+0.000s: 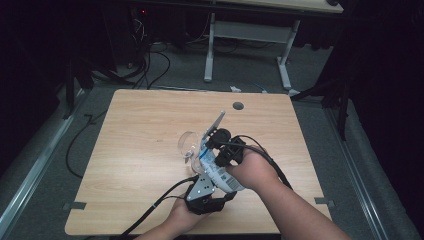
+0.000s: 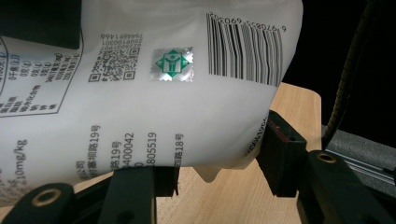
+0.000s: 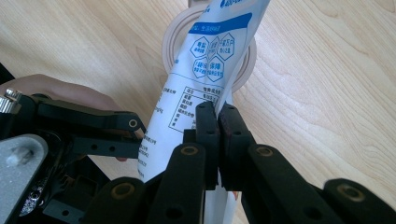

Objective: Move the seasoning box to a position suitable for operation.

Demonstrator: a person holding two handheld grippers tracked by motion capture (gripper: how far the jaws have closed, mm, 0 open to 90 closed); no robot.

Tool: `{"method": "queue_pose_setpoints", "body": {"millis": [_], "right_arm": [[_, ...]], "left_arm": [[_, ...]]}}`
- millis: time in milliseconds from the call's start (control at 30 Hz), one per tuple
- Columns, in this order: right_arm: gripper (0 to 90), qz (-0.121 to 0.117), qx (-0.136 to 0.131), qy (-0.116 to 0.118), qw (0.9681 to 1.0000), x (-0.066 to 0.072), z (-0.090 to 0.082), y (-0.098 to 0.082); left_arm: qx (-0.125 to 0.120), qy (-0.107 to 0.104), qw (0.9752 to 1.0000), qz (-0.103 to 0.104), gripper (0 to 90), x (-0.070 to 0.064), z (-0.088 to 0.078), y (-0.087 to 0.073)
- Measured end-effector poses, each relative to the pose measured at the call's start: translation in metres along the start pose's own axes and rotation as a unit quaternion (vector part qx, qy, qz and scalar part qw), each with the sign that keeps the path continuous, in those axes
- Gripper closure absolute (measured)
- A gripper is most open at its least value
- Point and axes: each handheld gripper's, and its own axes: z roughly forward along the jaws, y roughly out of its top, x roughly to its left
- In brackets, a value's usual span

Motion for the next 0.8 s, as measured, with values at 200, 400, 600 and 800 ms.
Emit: {"method": "queue_pose_setpoints", "body": {"millis": [200,400,600,800], "right_arm": [[88.2,-0.001,0.001,0.0,1.0,0.0005,-0.0007,0.0023],[88.3,-0.002,-0.001,0.001,1.0,0.0007,-0.0012,0.0048],[88.4,-0.006,-0.003,0.0,1.0,0.002,-0.0015,0.0047],[88.9,-0.008,-0.005,-0.002,1.0,0.0026,-0.0029,0.0038]], "left_arm": [[-0.003,0.0,1.0,-0.004,54.5,0.0,-0.0004,0.0016],[-0.006,0.001,1.0,-0.003,54.5,0.0008,-0.0012,0.0037],[-0.007,-0.001,1.0,-0.001,54.6,0.0,-0.0019,0.0036],[-0.008,-0.002,1.0,0.004,54.6,-0.0004,-0.0024,0.0035]]}}
